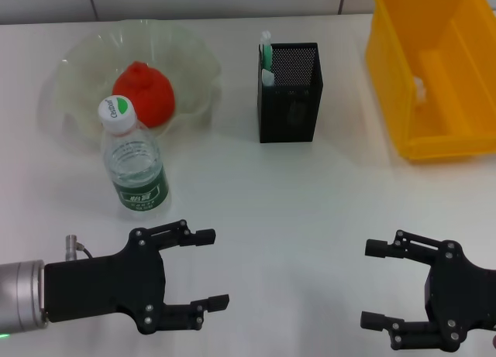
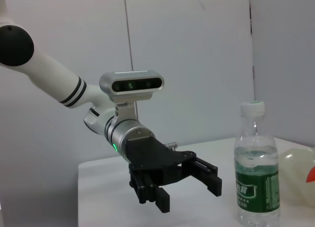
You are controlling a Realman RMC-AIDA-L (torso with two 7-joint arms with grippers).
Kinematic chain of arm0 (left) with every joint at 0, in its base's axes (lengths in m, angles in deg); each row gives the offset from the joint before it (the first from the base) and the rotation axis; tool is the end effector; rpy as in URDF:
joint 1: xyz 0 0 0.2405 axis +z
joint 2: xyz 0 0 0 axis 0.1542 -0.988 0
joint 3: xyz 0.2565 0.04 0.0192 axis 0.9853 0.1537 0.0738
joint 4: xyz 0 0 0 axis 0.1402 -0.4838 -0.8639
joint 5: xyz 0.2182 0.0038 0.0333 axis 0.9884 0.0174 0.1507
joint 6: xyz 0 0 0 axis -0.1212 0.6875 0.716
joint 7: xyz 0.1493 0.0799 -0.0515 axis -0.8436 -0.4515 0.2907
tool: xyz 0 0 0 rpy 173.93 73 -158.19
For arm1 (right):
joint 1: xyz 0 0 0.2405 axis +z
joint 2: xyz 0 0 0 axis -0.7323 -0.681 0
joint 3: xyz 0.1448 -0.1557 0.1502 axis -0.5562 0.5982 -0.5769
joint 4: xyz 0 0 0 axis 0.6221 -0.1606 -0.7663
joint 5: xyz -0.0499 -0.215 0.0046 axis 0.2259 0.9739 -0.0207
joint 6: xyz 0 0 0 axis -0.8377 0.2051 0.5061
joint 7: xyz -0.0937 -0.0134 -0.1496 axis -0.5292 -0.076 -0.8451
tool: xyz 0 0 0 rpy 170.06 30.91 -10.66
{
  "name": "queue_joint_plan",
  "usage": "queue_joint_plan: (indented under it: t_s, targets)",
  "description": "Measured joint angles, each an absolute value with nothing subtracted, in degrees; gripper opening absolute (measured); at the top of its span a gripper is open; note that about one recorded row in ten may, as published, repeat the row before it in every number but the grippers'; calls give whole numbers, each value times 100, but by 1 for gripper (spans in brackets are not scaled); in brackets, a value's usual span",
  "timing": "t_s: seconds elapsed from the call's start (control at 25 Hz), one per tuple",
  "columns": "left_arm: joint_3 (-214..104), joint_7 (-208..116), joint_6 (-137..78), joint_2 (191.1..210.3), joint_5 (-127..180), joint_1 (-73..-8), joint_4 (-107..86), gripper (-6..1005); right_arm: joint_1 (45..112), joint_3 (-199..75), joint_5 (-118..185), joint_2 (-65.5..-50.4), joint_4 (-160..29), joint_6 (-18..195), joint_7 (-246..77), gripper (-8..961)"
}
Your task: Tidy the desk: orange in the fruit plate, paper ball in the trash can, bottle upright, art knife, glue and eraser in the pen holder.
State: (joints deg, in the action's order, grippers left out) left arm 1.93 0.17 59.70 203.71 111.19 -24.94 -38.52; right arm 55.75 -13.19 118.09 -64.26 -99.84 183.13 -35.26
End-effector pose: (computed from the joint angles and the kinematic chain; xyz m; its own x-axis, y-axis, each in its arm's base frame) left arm -0.2824 0.2409 -0.0703 0.8214 0.0433 0.5687 0.1360 -0.9832 -0.1216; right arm 0.2917 0.2158 -0.0432 0.7849 -0.0912 -0.6128 -0.2143 -0.9680 -0.1304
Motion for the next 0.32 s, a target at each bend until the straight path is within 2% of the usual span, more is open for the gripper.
queue_joint_plan:
  t_s: [0.32]
  targets:
    - [185, -34, 5970, 20372, 11119, -2471, -3818, 808, 5598, -1383, 11790, -6433, -9963, 18313, -3561, 839]
